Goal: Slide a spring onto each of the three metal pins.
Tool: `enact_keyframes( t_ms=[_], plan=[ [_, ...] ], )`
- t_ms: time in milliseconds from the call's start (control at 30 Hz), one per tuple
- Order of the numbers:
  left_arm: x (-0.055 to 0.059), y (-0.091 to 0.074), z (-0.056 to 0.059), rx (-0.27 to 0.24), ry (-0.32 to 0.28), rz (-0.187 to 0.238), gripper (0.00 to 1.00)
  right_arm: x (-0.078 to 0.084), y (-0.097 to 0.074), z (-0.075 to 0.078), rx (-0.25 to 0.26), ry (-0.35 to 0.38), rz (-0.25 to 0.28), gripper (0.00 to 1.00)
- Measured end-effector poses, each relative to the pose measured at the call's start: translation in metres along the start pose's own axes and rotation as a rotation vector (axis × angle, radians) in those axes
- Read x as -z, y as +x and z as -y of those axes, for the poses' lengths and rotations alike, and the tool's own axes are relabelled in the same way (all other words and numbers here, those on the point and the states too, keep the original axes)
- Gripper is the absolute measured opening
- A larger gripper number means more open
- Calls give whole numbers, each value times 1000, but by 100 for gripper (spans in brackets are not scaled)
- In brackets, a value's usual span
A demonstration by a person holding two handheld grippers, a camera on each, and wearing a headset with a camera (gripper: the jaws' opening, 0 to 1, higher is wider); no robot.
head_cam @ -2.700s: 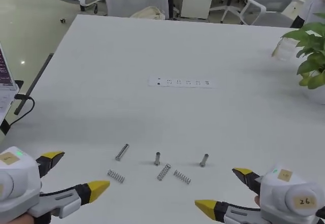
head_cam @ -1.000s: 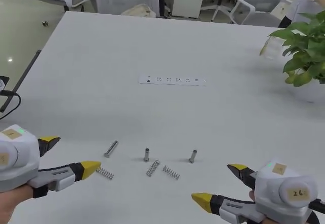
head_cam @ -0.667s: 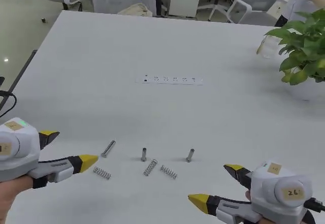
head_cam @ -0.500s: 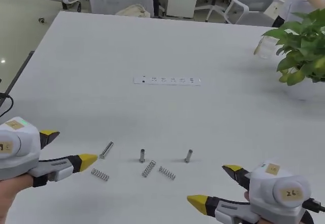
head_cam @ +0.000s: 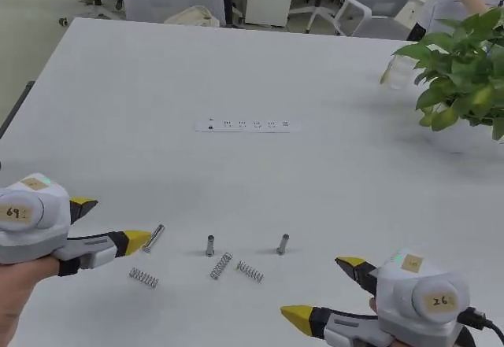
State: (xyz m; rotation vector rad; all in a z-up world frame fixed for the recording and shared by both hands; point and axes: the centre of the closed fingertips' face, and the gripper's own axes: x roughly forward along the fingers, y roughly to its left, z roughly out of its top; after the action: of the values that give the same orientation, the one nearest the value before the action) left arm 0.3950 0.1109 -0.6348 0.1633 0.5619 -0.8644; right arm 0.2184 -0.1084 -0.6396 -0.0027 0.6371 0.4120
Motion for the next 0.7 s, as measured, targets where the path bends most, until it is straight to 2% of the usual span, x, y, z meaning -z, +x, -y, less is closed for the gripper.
enact_keyframes(
  t_ms=[333, 433, 700],
  plan=[
    [0, 24, -6, 19, -21, -10, 60, -1, 3, 2, 7, 3, -10, 74],
    [4, 31, -9, 6, -7, -30, 56, -2, 4, 3, 6, 2, -10, 74],
    [15, 47, -13, 18, -38, -54, 54, -1, 6, 3, 7, 2, -24, 73]
  ],
)
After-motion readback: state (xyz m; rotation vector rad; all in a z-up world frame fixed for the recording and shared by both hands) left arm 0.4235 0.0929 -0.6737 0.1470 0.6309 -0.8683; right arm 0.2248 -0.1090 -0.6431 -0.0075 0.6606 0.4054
